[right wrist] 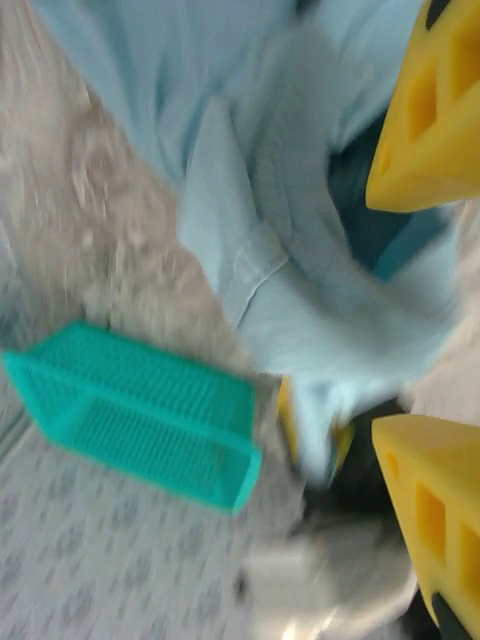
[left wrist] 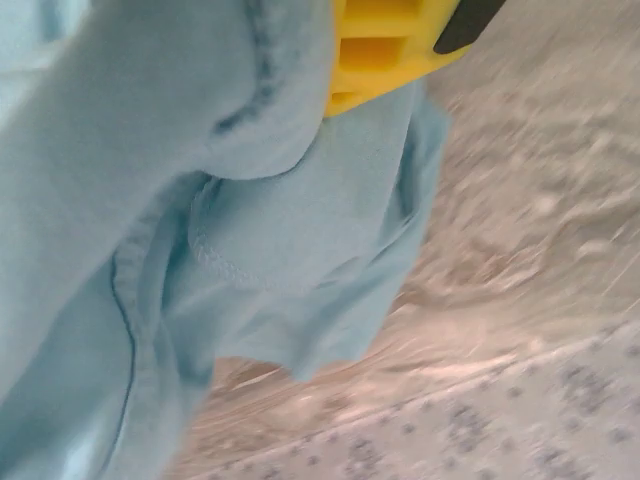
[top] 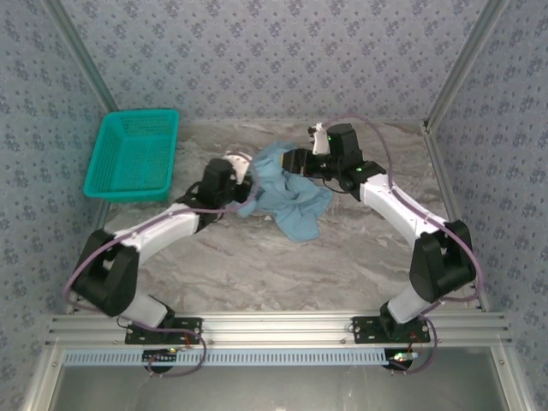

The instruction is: Fold the inside-out t-shirt

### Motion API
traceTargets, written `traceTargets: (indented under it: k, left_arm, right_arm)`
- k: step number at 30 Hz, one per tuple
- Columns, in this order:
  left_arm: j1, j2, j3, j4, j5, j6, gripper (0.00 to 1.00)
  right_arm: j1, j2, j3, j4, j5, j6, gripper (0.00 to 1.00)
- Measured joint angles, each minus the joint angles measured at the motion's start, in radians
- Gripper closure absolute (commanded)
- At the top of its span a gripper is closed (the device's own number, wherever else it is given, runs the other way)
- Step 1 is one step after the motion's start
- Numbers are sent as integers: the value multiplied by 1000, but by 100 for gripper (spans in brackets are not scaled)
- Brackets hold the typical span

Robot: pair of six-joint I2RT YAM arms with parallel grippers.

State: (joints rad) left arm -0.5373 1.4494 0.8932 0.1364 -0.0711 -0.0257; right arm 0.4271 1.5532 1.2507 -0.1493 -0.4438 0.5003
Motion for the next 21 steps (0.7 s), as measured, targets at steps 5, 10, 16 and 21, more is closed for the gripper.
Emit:
traceTargets:
  k: [5, 10, 16, 21]
  left_arm:
    - [134, -132, -134, -43, 64, -76, 100]
    - [199, -132, -155, -93, 127, -130, 100]
    - [199, -132, -155, -104, 170, -160, 100]
    - [199, -133, -155, -113, 174, -164, 100]
  right_arm:
    - [-45, -64, -53, -145, 199, -202, 32]
    - [-57, 130, -28, -199, 314, -370, 31]
    - [20, 303, -2, -248, 288, -537, 31]
    - [35, 306, -2, -272, 248, -623, 33]
